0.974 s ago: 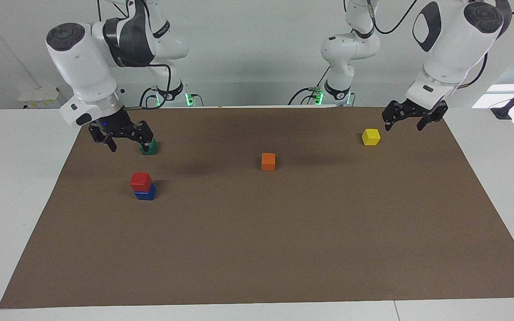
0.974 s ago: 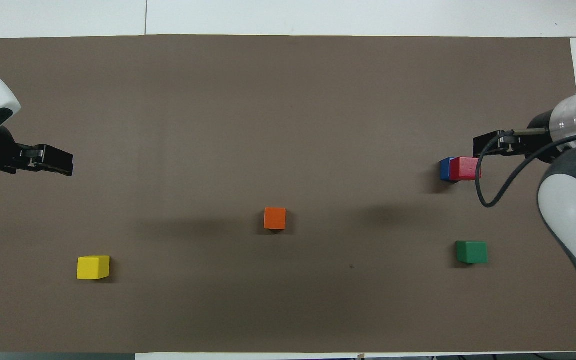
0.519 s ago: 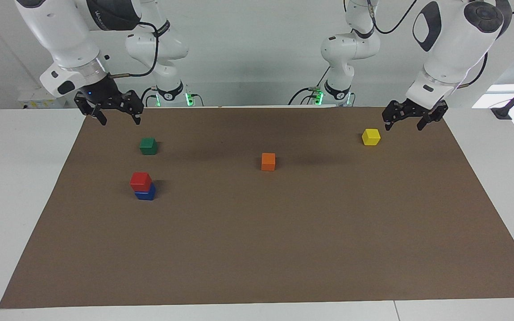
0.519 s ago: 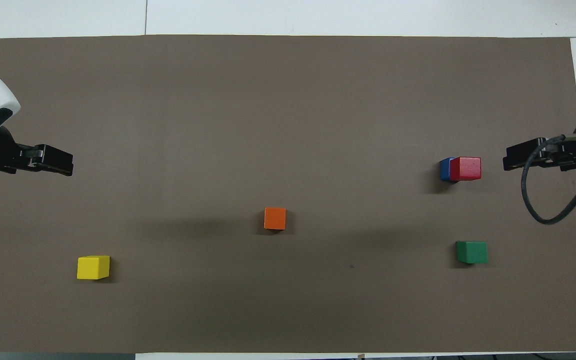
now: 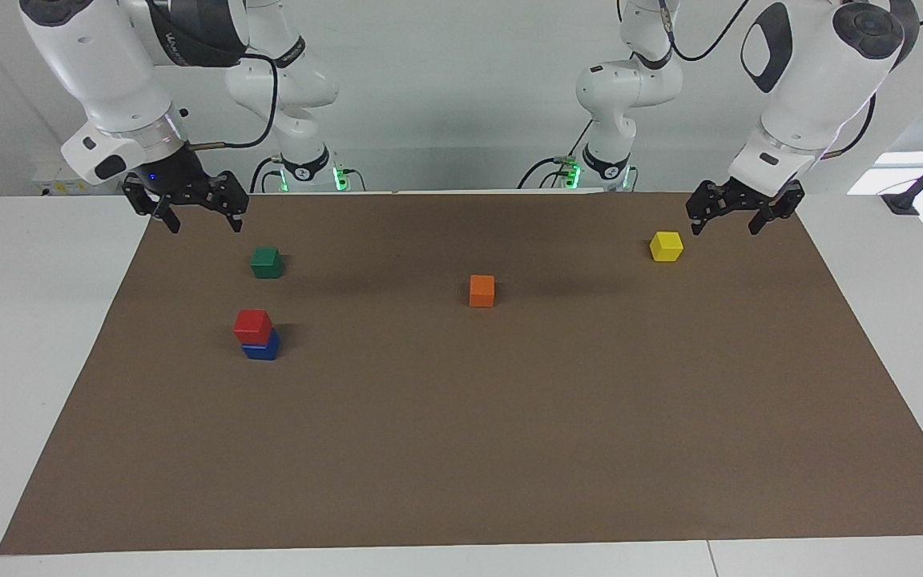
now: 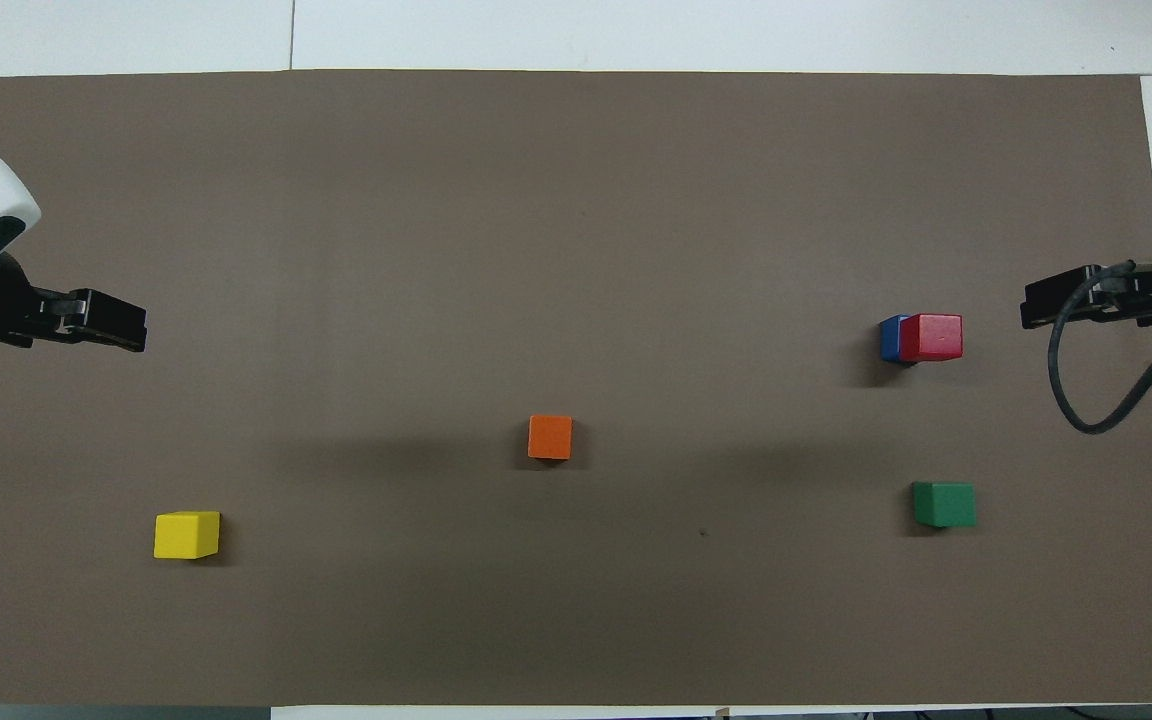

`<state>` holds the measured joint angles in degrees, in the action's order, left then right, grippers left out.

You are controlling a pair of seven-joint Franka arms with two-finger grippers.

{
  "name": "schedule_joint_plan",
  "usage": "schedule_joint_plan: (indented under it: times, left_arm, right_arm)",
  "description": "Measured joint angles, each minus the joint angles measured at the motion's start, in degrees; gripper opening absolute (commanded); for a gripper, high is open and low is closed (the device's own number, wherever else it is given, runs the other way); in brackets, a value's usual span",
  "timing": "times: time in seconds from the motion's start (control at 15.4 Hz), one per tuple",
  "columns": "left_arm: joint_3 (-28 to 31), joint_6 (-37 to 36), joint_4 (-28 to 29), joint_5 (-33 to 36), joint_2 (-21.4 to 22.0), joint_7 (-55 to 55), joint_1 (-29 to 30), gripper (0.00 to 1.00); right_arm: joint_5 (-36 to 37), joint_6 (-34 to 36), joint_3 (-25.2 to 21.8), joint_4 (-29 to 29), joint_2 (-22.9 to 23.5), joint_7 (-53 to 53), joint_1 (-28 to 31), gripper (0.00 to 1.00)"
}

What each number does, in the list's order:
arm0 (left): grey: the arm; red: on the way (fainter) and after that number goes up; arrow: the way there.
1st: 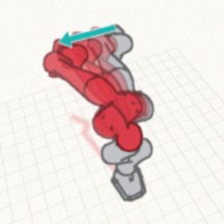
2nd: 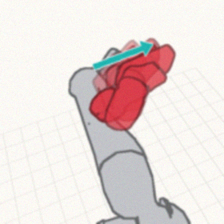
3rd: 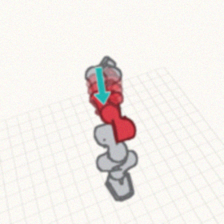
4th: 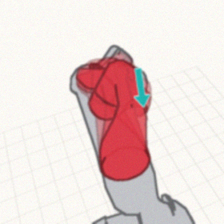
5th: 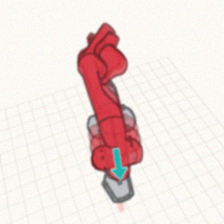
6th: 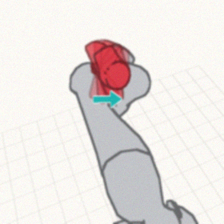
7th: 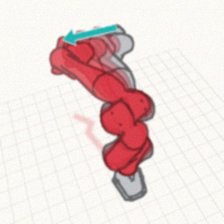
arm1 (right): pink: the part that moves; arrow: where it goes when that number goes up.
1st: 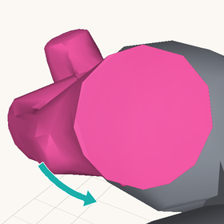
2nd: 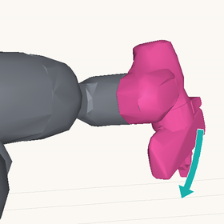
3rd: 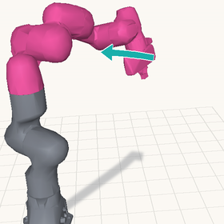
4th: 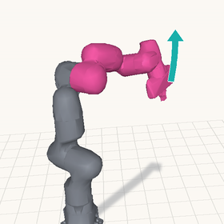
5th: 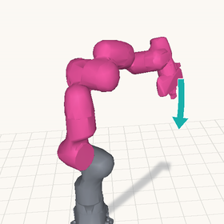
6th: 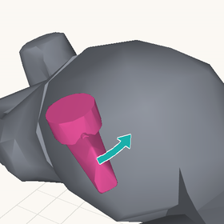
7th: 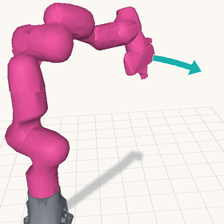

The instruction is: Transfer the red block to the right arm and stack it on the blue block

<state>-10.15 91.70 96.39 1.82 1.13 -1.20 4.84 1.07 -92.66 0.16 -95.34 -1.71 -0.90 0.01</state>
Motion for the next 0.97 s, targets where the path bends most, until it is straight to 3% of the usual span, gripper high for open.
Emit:
schedule_joint_plan:
  times: [0.97]
  left_arm:
    - [0.0,0.0,0.0,0.0,0.0,0.0,0.0,1.00]
  right_arm:
    - [0.8,2.4,0.0,0.0,0.1,0.1,0.4,1.00]
